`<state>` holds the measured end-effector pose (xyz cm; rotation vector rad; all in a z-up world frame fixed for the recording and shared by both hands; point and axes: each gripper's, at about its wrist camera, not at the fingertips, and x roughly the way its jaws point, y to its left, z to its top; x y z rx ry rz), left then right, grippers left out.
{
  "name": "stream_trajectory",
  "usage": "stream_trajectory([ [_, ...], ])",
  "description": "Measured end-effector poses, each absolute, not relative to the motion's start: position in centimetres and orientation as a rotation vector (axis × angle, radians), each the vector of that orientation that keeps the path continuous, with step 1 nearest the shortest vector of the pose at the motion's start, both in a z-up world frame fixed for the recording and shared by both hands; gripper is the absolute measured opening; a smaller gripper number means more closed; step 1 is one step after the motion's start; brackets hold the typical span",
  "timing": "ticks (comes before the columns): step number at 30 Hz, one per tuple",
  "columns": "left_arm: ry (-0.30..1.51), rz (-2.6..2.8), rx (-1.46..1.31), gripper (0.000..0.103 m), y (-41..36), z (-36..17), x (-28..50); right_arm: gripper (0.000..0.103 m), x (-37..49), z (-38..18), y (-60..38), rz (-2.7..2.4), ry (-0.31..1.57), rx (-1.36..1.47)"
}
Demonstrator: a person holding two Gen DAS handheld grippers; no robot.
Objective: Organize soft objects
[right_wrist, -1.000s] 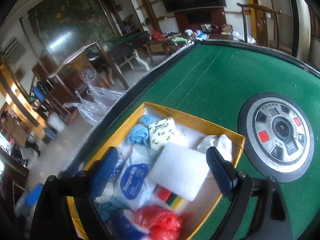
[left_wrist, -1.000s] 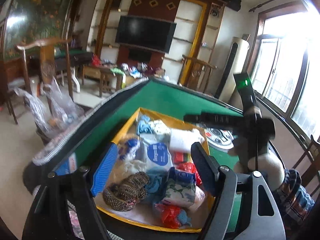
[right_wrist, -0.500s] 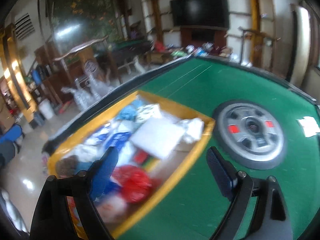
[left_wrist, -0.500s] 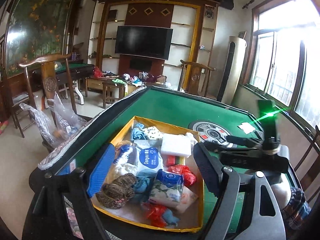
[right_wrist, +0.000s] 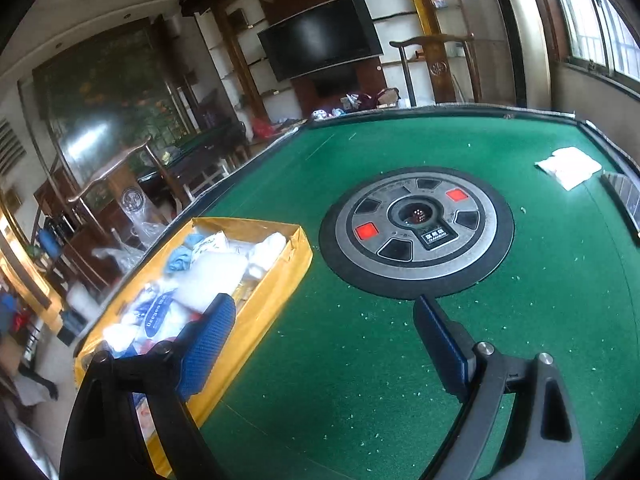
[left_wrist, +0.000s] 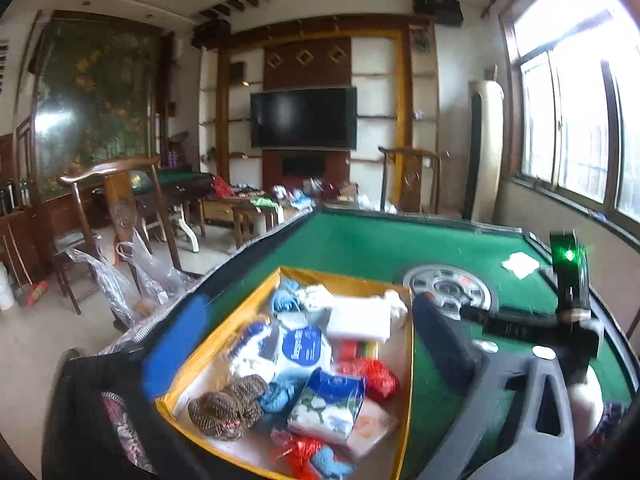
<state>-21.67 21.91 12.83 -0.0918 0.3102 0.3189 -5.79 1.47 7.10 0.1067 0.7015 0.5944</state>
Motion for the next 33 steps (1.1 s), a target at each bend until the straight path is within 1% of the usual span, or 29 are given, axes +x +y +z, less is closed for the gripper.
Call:
stream_trajectory([
  [5, 0.426, 0.374, -0.135, 0.103, 23.6, 12.1, -19.7, 0.088, -7.4, 7.7, 2.2, 0.583, 0.641, 0.043],
  [10, 0.503, 0.42, -0.204, 0.103, 25.7, 11.4, -18.8, 0.088, -8.8, 8.2, 2.9, 0.575, 0.578, -0.001],
  [19, 0.514, 0.531, -0.2, 0.103, 27.4, 10.6, -19.6, 0.088, -9.7, 8.0, 4.0, 0.548, 0.557, -0.063],
  [24, 0.514, 0.556, -0.181, 0.103, 28.0, 11.1, -19.6, 0.088, -9.6, 8.0, 3.8, 0.52, 0.553, -0.072],
  [33, 0.525, 0.577, -0.222, 0.103, 29.8, 10.7, -20.7, 0.088, -10.1, 7.8, 4.3, 0.471, 0.521, -0.143],
])
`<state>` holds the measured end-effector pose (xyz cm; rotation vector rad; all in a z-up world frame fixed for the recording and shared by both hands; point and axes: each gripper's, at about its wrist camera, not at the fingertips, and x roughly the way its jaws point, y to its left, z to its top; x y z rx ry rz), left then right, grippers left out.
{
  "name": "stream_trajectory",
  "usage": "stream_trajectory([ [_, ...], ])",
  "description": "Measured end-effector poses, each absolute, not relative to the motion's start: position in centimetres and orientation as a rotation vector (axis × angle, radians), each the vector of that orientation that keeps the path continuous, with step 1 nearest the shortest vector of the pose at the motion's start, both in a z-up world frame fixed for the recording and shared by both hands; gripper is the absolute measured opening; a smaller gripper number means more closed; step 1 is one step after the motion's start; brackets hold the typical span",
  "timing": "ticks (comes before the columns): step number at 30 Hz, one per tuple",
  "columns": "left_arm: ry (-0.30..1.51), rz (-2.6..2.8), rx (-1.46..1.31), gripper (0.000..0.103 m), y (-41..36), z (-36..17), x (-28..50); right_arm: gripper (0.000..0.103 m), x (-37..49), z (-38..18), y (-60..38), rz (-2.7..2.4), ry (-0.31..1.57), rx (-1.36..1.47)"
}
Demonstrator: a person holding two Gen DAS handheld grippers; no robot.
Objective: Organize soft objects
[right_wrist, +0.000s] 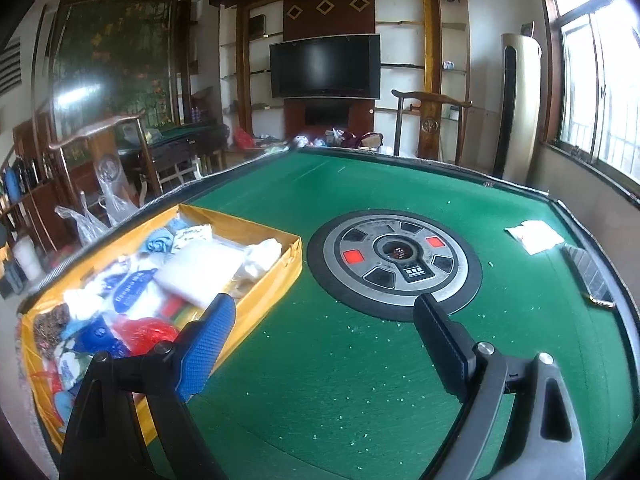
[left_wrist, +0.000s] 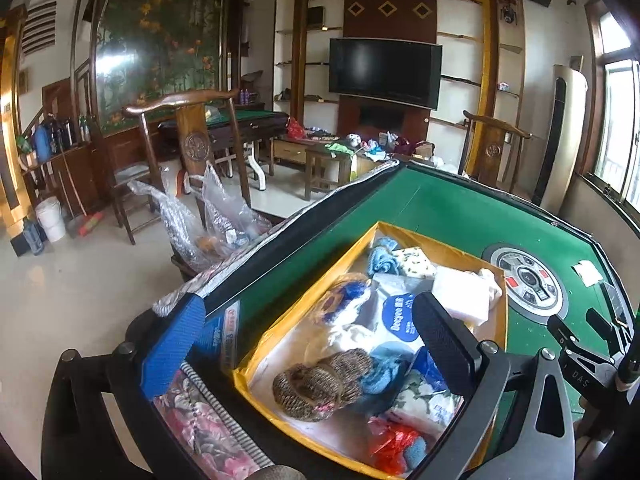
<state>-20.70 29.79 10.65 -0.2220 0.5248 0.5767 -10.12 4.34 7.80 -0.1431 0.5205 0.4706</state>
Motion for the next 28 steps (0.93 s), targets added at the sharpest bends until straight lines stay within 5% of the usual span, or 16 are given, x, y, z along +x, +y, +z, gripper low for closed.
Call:
stream_trajectory([
  [28, 0.498, 0.586, -0.281, 0.103, 32.7, 10.5, -23.6, 0.089, -21.2, 8.1, 9.8, 0.626, 0.445, -0.383],
])
